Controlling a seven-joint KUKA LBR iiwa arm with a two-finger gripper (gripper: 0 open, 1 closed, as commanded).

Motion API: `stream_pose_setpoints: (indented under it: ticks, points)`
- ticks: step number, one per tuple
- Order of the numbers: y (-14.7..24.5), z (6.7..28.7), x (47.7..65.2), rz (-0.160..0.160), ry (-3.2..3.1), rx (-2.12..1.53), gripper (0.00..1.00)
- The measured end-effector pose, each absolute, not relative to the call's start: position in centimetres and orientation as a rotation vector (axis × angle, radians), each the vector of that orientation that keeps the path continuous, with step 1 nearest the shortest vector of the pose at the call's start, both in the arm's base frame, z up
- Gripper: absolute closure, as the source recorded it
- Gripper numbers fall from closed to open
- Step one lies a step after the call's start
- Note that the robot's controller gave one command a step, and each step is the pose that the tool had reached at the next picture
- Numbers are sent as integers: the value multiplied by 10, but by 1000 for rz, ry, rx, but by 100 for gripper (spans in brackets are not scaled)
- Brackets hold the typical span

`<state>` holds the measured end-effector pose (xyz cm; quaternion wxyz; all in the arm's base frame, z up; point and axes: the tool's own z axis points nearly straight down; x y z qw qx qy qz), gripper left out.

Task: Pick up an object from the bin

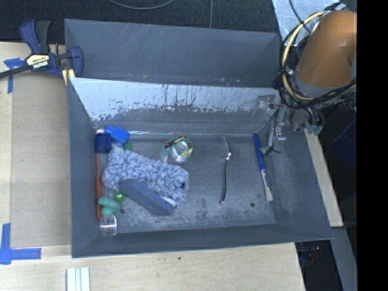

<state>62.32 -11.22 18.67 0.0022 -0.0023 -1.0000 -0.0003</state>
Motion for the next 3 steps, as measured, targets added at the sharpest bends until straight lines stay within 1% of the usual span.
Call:
stream_pose_setpoints:
  ticks: [1,2,3]
  points:
    - [-112,192,625,1,-3146,-1,0]
    - [-67,69,605,-1,-3047,769,0]
    - [-60,161,616,5,-3020,897,0]
